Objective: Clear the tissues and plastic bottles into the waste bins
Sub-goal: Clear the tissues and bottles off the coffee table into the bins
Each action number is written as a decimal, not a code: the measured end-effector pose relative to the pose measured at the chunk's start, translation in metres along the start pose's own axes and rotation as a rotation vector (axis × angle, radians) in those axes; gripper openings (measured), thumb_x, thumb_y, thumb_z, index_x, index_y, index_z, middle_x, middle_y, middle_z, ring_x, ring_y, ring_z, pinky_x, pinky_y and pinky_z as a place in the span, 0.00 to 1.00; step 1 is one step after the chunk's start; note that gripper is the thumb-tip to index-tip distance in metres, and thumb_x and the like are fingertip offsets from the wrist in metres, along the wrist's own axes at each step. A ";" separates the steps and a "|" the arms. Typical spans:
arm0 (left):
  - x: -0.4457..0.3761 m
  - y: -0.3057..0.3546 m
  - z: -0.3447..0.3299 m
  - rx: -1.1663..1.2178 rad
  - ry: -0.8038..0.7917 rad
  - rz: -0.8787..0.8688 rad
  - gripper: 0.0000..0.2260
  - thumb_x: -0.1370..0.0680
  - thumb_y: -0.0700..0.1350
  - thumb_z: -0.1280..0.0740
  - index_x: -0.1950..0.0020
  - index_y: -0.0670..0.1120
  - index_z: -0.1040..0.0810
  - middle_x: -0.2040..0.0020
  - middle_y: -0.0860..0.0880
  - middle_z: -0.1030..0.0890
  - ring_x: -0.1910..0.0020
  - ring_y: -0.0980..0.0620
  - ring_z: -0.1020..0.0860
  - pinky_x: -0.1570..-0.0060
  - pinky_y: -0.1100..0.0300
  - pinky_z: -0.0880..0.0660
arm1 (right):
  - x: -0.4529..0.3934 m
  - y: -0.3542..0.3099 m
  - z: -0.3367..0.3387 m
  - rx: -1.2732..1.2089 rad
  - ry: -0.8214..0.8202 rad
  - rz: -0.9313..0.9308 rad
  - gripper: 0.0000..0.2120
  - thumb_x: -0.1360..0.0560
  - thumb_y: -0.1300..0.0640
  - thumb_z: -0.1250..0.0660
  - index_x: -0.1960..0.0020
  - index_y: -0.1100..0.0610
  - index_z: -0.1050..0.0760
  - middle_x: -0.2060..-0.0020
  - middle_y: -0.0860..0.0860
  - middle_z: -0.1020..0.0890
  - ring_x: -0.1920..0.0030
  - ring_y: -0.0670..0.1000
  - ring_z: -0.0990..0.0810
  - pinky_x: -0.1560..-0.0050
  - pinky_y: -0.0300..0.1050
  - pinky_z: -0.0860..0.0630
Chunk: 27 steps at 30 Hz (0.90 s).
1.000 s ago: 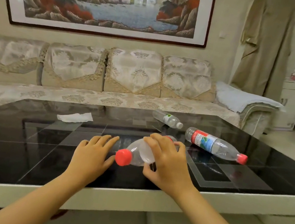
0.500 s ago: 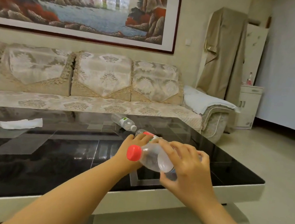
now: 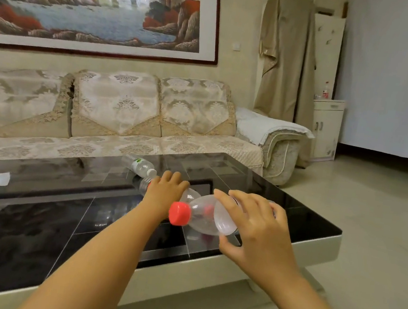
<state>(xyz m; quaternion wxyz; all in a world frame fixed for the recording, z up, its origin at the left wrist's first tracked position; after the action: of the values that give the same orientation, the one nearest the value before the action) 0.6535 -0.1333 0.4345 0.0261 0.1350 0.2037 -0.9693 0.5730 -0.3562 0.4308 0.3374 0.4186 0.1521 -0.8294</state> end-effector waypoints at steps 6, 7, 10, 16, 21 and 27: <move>0.036 0.000 0.020 0.323 0.036 0.044 0.29 0.31 0.60 0.38 0.34 0.48 0.34 0.41 0.48 0.21 0.42 0.45 0.24 0.40 0.50 0.35 | 0.015 0.003 0.014 -0.019 0.042 -0.067 0.35 0.35 0.46 0.33 0.29 0.44 0.37 0.42 0.46 0.23 0.44 0.51 0.24 0.47 0.53 0.29; 0.043 0.003 0.028 0.451 0.066 0.092 0.29 0.31 0.61 0.39 0.34 0.49 0.35 0.43 0.47 0.20 0.46 0.45 0.23 0.45 0.51 0.33 | 0.017 0.005 0.019 -0.021 0.046 -0.089 0.35 0.35 0.46 0.33 0.29 0.44 0.36 0.43 0.46 0.23 0.45 0.50 0.24 0.48 0.52 0.29; 0.059 0.017 0.050 0.941 0.110 0.219 0.35 0.36 0.70 0.39 0.34 0.54 0.36 0.46 0.49 0.20 0.52 0.47 0.20 0.48 0.49 0.24 | 0.020 0.014 0.037 -0.051 0.040 -0.181 0.36 0.35 0.41 0.34 0.28 0.43 0.38 0.45 0.45 0.24 0.46 0.49 0.24 0.50 0.50 0.28; 0.096 0.079 0.093 1.693 0.029 0.156 0.23 0.28 0.63 0.32 0.38 0.55 0.31 0.51 0.51 0.18 0.62 0.52 0.16 0.62 0.56 0.19 | 0.050 0.034 0.072 -0.511 0.051 -0.566 0.36 0.34 0.43 0.27 0.31 0.33 0.41 0.42 0.37 0.26 0.47 0.39 0.24 0.56 0.35 0.24; 0.131 0.148 0.069 1.987 -0.140 0.077 0.20 0.26 0.54 0.30 0.37 0.57 0.31 0.50 0.50 0.17 0.56 0.51 0.16 0.60 0.58 0.19 | 0.101 0.054 0.069 -0.934 0.042 -0.893 0.26 0.28 0.55 0.29 0.44 0.30 0.39 0.56 0.37 0.24 0.63 0.34 0.19 0.71 0.30 0.25; 0.171 0.205 -0.005 1.908 -0.366 0.050 0.31 0.28 0.54 0.28 0.30 0.63 0.41 0.42 0.46 0.21 0.53 0.49 0.16 0.52 0.51 0.19 | 0.185 0.061 0.036 -1.032 -0.159 -1.200 0.30 0.27 0.54 0.31 0.30 0.42 0.40 0.45 0.54 0.20 0.58 0.51 0.15 0.63 0.47 0.18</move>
<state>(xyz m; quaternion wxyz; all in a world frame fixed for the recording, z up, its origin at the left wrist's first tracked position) 0.5120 -0.3184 0.3036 -0.0425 -0.0491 -0.6779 -0.7322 0.5162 -0.4995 0.3070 -0.0057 -0.0045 0.6922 -0.7217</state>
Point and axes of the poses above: each hand's wrist, its own x-axis away from the middle knuckle, its own z-axis out of the back of the hand, y = z × x, the point moved 4 cm from there along -x, towards the middle knuckle
